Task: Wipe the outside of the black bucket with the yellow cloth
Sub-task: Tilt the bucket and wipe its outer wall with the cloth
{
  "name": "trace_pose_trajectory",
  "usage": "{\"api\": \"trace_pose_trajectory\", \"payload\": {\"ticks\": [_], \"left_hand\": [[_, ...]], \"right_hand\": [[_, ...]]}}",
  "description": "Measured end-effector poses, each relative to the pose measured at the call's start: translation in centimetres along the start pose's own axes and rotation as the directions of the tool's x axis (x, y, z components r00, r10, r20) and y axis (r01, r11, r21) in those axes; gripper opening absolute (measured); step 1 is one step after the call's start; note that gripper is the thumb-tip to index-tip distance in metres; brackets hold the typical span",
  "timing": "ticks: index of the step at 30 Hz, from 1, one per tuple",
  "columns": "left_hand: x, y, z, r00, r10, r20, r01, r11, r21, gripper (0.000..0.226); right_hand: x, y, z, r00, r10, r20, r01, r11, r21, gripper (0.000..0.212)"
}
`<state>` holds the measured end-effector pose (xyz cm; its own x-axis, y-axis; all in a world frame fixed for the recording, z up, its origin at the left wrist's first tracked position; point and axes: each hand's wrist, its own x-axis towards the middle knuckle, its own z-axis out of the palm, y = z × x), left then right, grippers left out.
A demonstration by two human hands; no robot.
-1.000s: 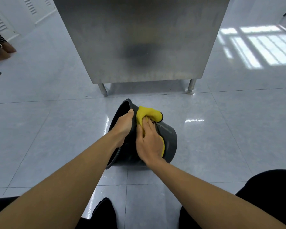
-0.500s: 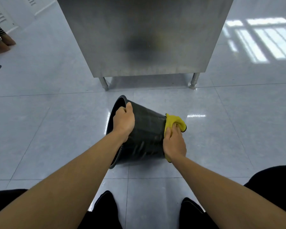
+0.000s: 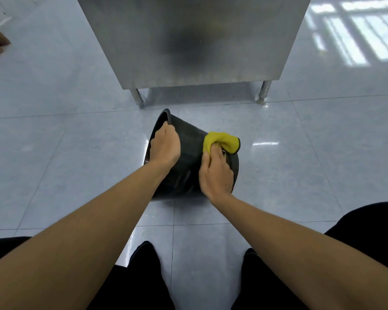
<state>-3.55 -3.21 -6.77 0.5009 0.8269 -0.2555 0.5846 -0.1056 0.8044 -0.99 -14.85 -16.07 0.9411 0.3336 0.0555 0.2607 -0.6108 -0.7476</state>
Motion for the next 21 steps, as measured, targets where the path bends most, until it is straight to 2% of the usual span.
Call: {"api": "trace_pose_trajectory", "payload": {"ticks": [2, 4, 8, 14, 16, 21], "left_hand": [[0.1, 0.0, -0.1, 0.998, -0.012, 0.059, 0.019, 0.992, -0.124, 0.046], [0.2, -0.2, -0.2, 0.993, 0.006, 0.12, 0.022, 0.971, -0.236, 0.025], [0.4, -0.7, -0.8, 0.974, 0.0, 0.224, 0.088, 0.92, -0.382, 0.03], [0.1, -0.9, -0.5, 0.948, -0.03, 0.318, 0.094, 0.977, -0.189, 0.063], [0.0, -0.8, -0.3, 0.944, -0.037, 0.329, 0.109, 0.973, -0.203, 0.056], [-0.4, -0.3, -0.3, 0.961, -0.13, 0.244, 0.196, 0.943, -0.27, 0.038]], "right_hand": [[-0.5, -1.7, 0.2, 0.996, -0.089, 0.009, 0.088, 0.994, 0.06, 0.044], [-0.9, -3.5, 0.4, 0.985, -0.173, 0.003, 0.171, 0.976, 0.132, 0.045], [-1.6, -6.1, 0.7, 0.975, -0.223, 0.008, 0.213, 0.943, 0.255, 0.052], [-1.4, -5.0, 0.9, 0.965, -0.261, 0.027, 0.246, 0.935, 0.255, 0.054], [-0.9, -4.7, 0.9, 0.968, -0.249, 0.039, 0.233, 0.943, 0.238, 0.053], [0.2, -1.8, 1.2, 0.987, -0.153, 0.041, 0.143, 0.975, 0.172, 0.051]]}}
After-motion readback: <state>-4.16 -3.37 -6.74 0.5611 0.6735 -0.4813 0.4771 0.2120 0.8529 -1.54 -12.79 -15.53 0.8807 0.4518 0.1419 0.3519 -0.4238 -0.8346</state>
